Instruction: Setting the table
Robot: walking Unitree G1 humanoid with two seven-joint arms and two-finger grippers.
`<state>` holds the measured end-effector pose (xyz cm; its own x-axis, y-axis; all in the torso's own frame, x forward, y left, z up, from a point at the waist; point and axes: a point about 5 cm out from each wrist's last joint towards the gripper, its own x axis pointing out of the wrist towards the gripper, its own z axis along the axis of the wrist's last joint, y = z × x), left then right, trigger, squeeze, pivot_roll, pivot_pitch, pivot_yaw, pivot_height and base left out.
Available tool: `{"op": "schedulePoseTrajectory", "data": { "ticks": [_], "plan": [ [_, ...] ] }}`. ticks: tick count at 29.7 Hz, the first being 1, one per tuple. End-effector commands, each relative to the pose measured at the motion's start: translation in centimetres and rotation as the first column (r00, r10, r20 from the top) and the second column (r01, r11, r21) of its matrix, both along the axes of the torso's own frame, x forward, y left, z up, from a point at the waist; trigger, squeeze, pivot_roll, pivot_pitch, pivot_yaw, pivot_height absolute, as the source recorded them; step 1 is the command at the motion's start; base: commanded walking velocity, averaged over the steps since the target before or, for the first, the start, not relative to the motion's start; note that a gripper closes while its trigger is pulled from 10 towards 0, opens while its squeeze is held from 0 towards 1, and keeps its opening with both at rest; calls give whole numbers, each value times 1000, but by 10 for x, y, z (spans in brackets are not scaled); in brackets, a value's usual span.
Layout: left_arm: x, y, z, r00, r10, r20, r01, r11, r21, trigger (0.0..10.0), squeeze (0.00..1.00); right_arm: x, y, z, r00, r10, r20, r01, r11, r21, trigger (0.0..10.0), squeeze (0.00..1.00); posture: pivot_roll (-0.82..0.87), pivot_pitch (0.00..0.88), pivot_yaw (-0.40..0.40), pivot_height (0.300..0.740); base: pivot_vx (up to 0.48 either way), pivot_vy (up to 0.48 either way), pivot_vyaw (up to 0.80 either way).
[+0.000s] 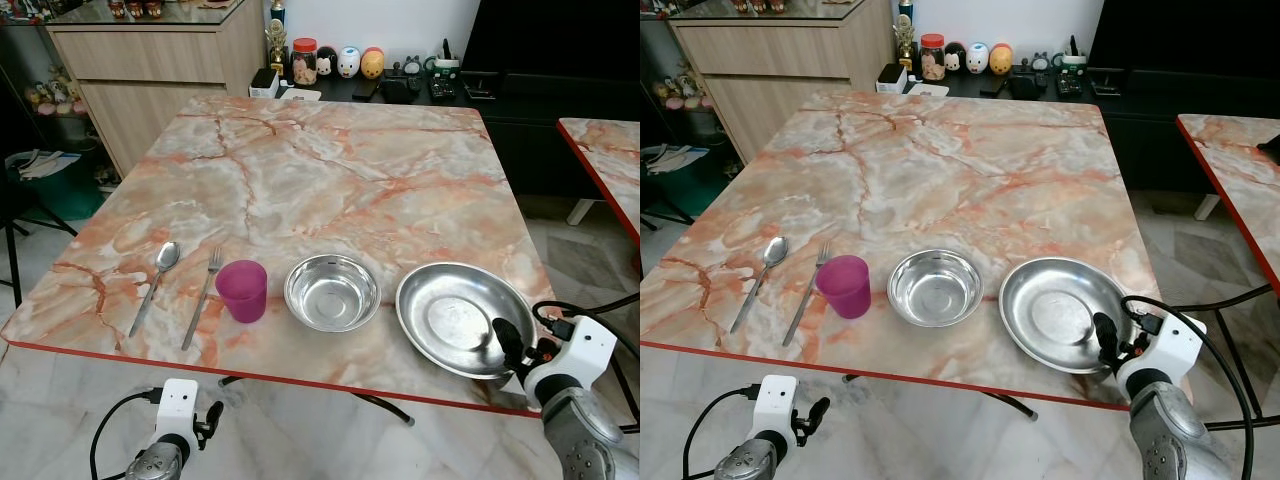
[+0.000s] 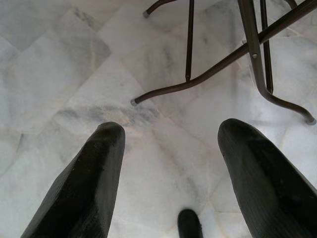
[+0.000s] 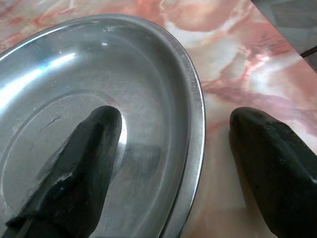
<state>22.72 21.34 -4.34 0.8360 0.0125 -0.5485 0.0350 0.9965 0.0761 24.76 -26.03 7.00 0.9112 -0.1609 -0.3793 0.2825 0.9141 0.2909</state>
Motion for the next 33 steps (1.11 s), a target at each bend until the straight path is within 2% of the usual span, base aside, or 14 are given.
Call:
{"op": "schedulePoseTrajectory", "data": {
  "ticks": [1, 11, 12, 13, 14, 15, 31, 33],
  "plan": [
    [-5, 1, -3, 1000, -8, -14, 9, 1000, 9, 10000, 0, 1, 0, -1, 1000, -4, -6, 4, 1000, -6, 10000, 0, -15, 26, -8, 740, 0, 0, 0],
    [-5, 1, -3, 1000, -2, -11, 2, 1000, 7, 10000, 0, 7, 2, 3, 1000, 7, 16, -7, 1000, -10, 10000, 0, -14, 36, -11, 740, 0, 0, 0],
    [-5, 1, -3, 1000, -1, -10, 1, 1000, 6, 10000, 0, 7, 2, 3, 1000, 8, 14, -8, 1000, -11, 7490, 0, -14, 37, -13, 740, 0, 0, 0],
    [-4, 0, -3, 1000, -1, -10, 1, 1000, 6, 10000, 0, 7, 2, 2, 1000, 9, 13, -9, 1000, -11, 3765, 0, -14, 37, -13, 740, 0, 0, 0],
    [-4, 0, -3, 1000, 0, -10, 0, 1000, 6, 10000, 0, 7, 2, 2, 1000, 9, 12, -9, 1000, -11, 3765, 0, -14, 37, -13, 740, 0, 0, 0],
    [-4, 0, -3, 1000, 1, -9, -1, 1000, 6, 10000, 0, 8, 2, 2, 1000, 9, 12, -9, 1000, -12, 0, 0, -13, 40, -14, 740, 0, 0, 0],
    [-3, -2, -2, 1000, -17, -4, 17, 1000, 7, 10000, 0, 10, 8, 1, 999, 35, 5, -35, 999, -18, 0, 0, -15, 48, -14, 740, 0, 0, 0],
    [-2, -3, -2, 1000, -24, -2, 24, 1000, 8, 10000, 0, 9, 10, -2, 999, 39, -8, -39, 999, -16, 10000, 0, -15, 48, -14, 740, 0, 0, 0]
  ]
}}
